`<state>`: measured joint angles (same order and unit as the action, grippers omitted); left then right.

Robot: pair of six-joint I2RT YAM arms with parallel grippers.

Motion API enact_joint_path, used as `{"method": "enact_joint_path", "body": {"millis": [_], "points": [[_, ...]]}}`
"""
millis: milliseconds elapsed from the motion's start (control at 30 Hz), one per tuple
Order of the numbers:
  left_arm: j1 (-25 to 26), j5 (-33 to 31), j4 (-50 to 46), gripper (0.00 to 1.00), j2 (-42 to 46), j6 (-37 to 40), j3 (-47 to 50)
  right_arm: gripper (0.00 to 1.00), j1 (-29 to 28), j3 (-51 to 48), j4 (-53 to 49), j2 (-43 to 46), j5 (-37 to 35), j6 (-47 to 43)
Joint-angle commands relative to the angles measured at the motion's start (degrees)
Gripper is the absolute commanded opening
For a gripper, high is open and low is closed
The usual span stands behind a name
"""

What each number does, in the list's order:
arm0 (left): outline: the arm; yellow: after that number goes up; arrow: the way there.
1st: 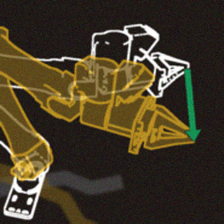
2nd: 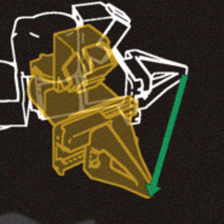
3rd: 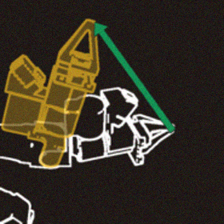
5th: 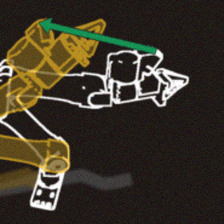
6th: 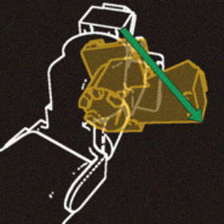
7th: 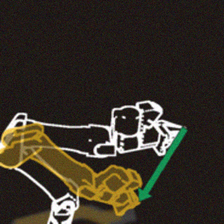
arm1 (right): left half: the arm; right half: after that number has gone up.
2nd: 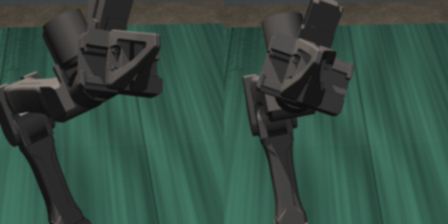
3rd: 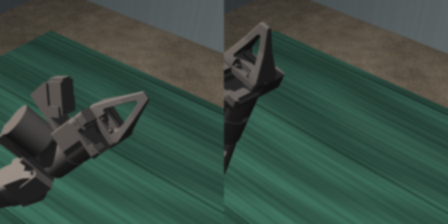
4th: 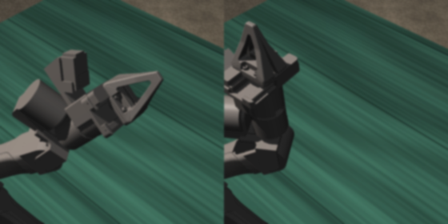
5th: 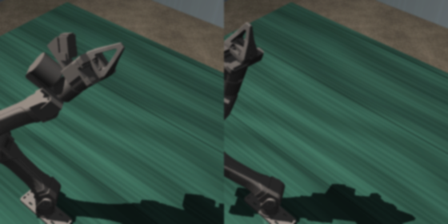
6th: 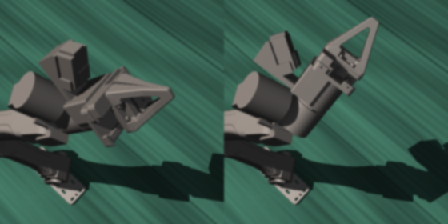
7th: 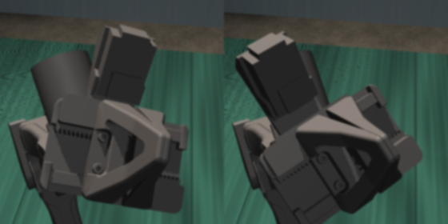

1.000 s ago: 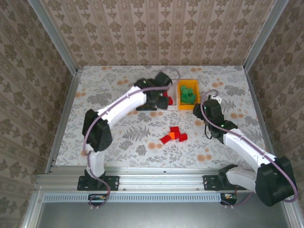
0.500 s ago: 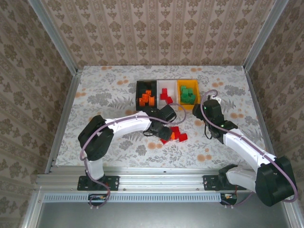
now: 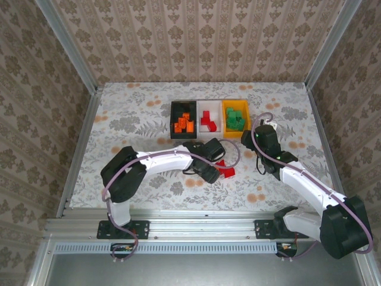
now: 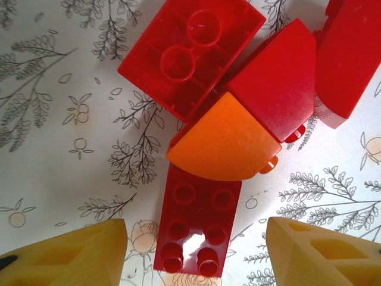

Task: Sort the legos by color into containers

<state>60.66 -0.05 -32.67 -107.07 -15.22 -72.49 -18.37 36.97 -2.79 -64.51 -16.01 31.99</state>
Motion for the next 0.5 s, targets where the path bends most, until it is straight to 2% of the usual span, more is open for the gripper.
{"method": "enact_joint_path", "body": {"millis": [0, 133, 467], "points": [[-0.1, 1.4, 0.3, 0.63, -1.6, 2.3, 0.3, 0.65, 0.1, -0.7, 1.3, -0.1, 0.6, 0.9], [-0.1, 2.3, 1.1, 0.61, -1.0, 2.4, 1.9, 0.65, 0.1, -0.6, 1.2, 0.0, 0.7, 0.9], [0.0, 0.9, 1.6, 0.42, -1.6, 1.8, 2.9, 0.65, 0.0, -0.7, 1.3, 0.1, 0.8, 0.8]]}}
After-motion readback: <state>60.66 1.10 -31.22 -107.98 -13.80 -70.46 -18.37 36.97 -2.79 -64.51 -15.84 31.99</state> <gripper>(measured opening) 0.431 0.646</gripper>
